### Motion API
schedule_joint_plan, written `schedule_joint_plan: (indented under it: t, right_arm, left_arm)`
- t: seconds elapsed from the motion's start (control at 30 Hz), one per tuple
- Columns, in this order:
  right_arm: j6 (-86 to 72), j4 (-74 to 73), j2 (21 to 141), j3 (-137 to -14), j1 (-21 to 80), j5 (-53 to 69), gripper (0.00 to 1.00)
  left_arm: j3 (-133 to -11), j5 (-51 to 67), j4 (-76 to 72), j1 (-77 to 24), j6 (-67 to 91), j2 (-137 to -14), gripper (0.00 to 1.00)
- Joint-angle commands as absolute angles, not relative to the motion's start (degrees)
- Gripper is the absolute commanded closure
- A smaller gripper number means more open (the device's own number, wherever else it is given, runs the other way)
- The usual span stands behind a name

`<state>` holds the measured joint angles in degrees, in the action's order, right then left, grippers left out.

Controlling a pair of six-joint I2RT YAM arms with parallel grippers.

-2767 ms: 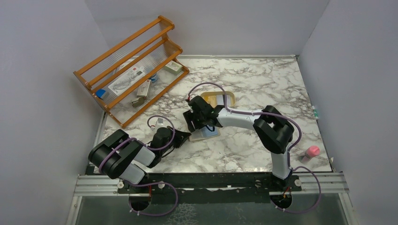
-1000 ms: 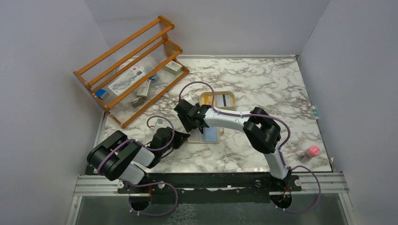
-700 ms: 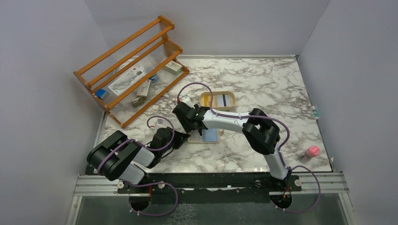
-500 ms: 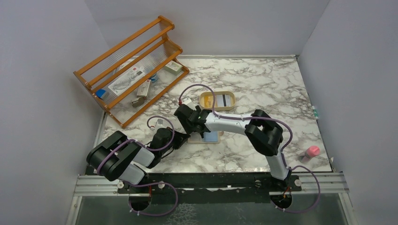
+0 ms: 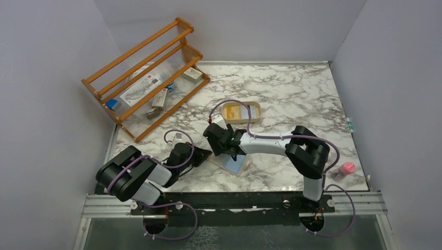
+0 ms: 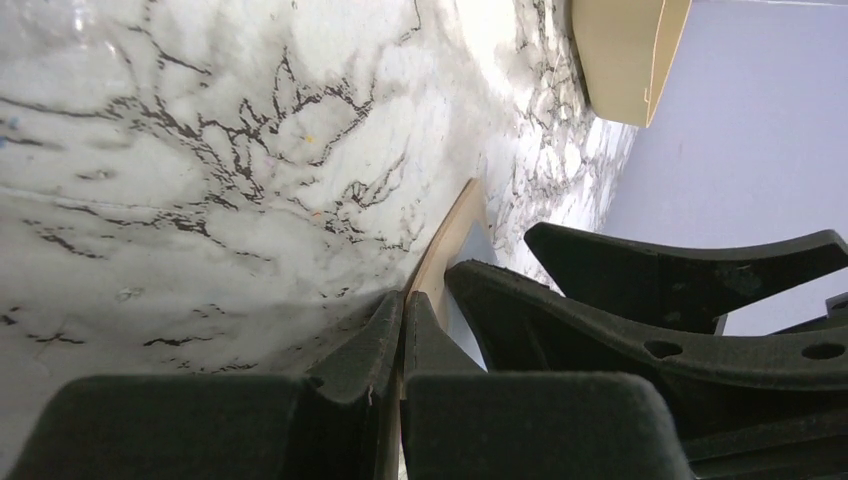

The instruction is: Take the credit cards out of the card holder

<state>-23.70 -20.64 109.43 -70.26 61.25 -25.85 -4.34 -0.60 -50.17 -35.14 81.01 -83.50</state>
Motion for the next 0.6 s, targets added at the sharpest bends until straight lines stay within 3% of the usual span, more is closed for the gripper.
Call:
schedule_joint_plan:
  t: [0.0, 0.57]
  right_arm:
    - [-23.7, -31.5, 110.5, -63.4, 62.2, -25.2, 0.30]
    - [-24.3, -31.9, 99.2, -57.8, 62.2, -24.4, 0.30]
  left_arm:
    - [-2.7, -5.5, -46.4, -34.6, 80.9, -82.5, 1.00]
    - [-5.2, -4.0, -43.4, -34.6, 78.1, -81.1, 1.00]
